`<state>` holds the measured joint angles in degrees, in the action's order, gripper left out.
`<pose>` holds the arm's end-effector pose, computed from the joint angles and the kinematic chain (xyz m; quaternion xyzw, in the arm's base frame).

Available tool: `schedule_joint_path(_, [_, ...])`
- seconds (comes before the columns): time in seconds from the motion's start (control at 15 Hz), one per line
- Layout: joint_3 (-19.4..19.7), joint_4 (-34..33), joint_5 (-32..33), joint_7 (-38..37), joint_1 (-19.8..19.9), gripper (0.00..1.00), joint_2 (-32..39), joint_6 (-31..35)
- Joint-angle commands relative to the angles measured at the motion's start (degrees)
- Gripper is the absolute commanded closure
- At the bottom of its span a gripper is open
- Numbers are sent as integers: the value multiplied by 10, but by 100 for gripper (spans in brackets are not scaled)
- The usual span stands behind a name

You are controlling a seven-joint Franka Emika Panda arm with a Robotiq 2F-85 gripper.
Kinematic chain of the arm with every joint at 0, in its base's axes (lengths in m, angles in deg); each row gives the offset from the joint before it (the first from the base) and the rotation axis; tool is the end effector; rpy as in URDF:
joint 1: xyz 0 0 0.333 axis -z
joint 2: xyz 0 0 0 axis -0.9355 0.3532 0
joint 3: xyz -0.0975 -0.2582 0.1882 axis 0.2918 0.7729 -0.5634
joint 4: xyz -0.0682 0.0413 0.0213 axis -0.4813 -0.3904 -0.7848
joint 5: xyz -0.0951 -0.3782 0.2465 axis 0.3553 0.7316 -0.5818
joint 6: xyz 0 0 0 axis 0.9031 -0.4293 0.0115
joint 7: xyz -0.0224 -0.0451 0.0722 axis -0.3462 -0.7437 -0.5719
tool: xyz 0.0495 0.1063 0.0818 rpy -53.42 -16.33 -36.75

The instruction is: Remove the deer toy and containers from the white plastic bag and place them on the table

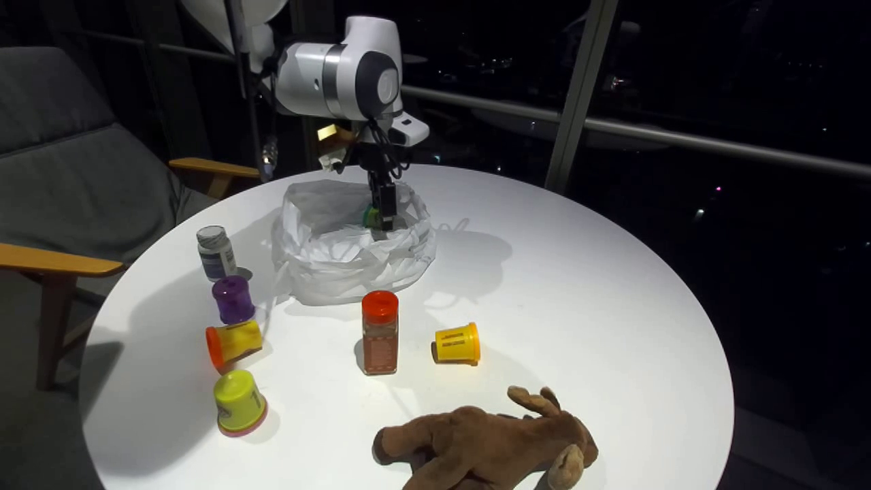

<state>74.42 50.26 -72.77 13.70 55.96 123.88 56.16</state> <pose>0.8466 0.1729 0.0670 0.9265 -0.3736 0.0438 0.0060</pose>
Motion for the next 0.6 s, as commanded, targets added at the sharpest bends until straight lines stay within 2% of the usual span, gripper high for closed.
schedule_joint_path(0.0, [8, -70, -6, -13, -3, 0, 38, -17])
schedule_joint_path(0.53, [7, -111, -10, -33, -2, 0, 71, -15])
